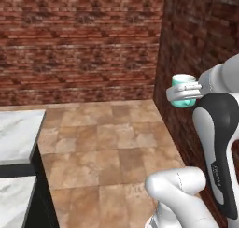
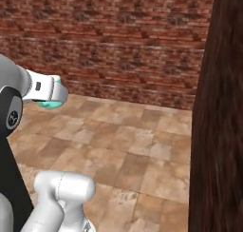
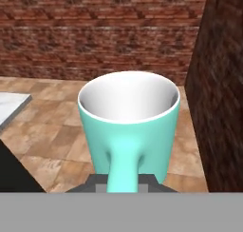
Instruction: There is a tray on the dining counter. Grab the cup, mug, and pitcher and place them on the tray. The pitcher may be placed next to the tray if it cannot fit the tray.
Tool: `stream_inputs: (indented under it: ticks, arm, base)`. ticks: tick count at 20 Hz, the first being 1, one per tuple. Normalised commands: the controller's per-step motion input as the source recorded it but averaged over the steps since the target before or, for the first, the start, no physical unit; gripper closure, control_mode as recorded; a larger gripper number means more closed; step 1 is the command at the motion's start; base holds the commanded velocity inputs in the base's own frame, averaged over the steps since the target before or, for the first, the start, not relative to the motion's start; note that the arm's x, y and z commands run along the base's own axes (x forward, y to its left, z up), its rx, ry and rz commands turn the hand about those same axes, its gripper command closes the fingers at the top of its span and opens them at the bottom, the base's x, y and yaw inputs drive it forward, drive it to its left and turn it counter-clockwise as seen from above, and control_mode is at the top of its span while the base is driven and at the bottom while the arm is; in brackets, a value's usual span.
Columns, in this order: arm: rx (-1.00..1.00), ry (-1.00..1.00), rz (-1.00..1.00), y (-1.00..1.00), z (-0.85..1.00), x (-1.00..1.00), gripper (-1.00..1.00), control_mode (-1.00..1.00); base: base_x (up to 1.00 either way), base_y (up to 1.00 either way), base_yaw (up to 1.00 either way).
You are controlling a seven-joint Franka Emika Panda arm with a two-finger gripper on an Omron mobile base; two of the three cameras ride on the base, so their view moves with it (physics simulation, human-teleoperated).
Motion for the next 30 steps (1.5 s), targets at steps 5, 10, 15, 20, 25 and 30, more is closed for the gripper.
stream_inputs:
  ticks: [5, 10, 15, 20, 25, 30]
  arm:
    - [0.0, 0.0, 0.0, 0.0, 0.0, 0.0, 1.0, 1.0]
    - [0.0, 0.0, 0.0, 0.0, 0.0, 0.0, 1.0, 1.0]
    - [0.0, 0.0, 0.0, 0.0, 0.0, 0.0, 1.0, 1.0]
    - [0.0, 0.0, 0.0, 0.0, 0.0, 0.0, 1.0, 1.0]
    - [0.0, 0.0, 0.0, 0.0, 0.0, 0.0, 1.0, 1.0]
    - [0.0, 0.0, 0.0, 0.0, 0.0, 0.0, 1.0, 1.0]
  base:
    - [1.0, 0.0, 0.05]
    - [1.0, 0.0, 0.05]
    - [1.0, 0.0, 0.08]
    - [1.0, 0.0, 0.15]
    - [1.0, 0.02, 0.49]
    - [0.91, 0.0, 0.77]
